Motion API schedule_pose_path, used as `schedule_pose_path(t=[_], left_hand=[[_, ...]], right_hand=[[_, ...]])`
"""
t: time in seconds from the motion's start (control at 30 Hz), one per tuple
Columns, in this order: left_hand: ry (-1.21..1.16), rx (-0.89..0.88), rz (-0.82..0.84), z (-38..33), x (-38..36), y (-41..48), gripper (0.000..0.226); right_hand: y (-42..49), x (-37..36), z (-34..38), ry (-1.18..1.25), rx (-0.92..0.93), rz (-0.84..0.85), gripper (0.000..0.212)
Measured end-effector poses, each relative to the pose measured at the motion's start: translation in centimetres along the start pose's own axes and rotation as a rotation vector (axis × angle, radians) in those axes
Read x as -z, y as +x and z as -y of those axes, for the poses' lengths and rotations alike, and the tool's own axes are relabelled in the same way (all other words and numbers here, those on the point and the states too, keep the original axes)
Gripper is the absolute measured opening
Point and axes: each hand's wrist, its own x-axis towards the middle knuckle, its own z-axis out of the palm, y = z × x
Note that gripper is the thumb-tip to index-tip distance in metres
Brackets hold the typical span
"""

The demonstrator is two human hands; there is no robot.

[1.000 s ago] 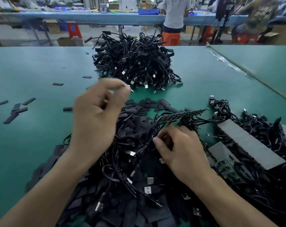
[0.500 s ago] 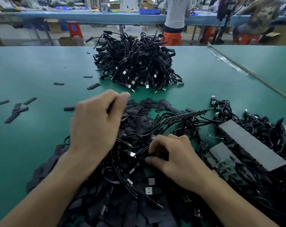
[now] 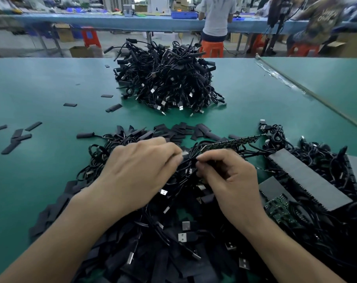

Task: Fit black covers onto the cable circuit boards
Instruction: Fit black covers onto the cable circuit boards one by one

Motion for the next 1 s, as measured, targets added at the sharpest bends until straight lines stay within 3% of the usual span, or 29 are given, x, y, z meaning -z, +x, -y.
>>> schedule_pose_path(t=[0.1, 0.27, 0.5, 0.67, 0.77, 1.0], left_hand=[[-0.010, 0.012, 0.051, 0.0, -0.4, -0.1, 0.038], [-0.101, 0.062, 0.003, 0.2, -0.4, 0.0, 0.024], [-0.345, 0.080, 0.047, 1.0, -0.6, 0.1, 0.021], [-0.618, 0.116, -0.031, 1.4, -0.8, 0.2, 0.018], [-0.598, 0.116, -0.031, 1.4, -0.6, 0.3, 0.008], [-0.282, 0.204, 0.053, 0.7, -0.2, 0.3, 0.031]], right_hand=[[0.0, -0.1, 0.0, -0.068, -0.048, 0.048, 0.024], [-0.1, -0.2, 0.1, -0.052, -0.117, 0.052, 0.010], [-0.1, -0.2, 0.3, 0.082, -0.147, 0.085, 0.035], [-0.2, -0.2, 0.1, 0.032, -0.150, 0.111, 0.024], [-0.2, -0.2, 0.2, 0.018, -0.118, 0.086, 0.024], [-0.2, -0.2, 0.2, -0.030, -0.054, 0.044, 0.021]])
